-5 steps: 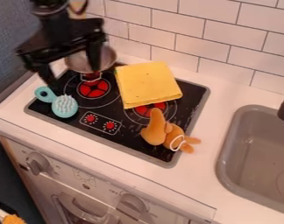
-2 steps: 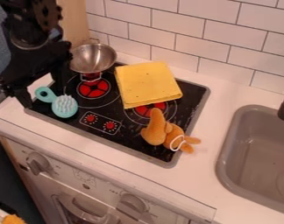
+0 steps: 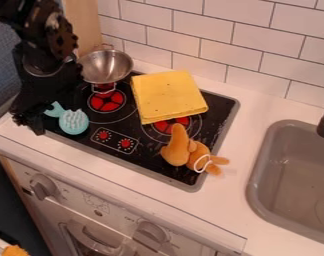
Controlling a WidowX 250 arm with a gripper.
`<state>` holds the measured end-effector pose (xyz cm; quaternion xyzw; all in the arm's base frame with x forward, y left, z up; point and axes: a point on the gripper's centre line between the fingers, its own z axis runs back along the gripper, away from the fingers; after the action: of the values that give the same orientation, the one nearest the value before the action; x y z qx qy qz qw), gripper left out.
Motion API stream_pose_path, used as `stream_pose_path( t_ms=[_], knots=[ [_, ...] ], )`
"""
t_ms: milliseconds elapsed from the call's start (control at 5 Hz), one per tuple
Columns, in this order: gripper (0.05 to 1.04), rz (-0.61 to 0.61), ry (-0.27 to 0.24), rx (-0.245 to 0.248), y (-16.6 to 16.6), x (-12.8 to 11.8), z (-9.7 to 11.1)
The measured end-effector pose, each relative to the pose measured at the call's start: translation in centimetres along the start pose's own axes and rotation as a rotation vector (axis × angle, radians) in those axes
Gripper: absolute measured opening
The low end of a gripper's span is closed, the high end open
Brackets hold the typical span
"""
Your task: Put the blue brush in the pot on the left burner
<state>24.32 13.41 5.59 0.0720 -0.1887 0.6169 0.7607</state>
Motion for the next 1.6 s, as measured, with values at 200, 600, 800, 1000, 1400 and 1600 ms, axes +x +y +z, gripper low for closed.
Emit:
stream_pose_path(
  t_ms=[200, 600, 800, 1000, 1400, 1600],
  knots=[
    [0.999, -0.004, 0.002, 0.013, -1.4, -0.3, -1.3],
    [0.999, 0.015, -0.005, -0.024, -3.1, -0.7, -2.5],
    [0.998, 0.006, -0.001, -0.015, -3.5, -1.0, -3.4],
    [0.999, 0.006, 0.009, -0.059, -3.8, -1.5, -4.1],
    [0.793, -0.003, 0.006, -0.085, -3.6, -1.7, -4.3],
    [0.728, -0.011, 0.000, -0.087, -3.6, -1.6, -4.3]
  ],
)
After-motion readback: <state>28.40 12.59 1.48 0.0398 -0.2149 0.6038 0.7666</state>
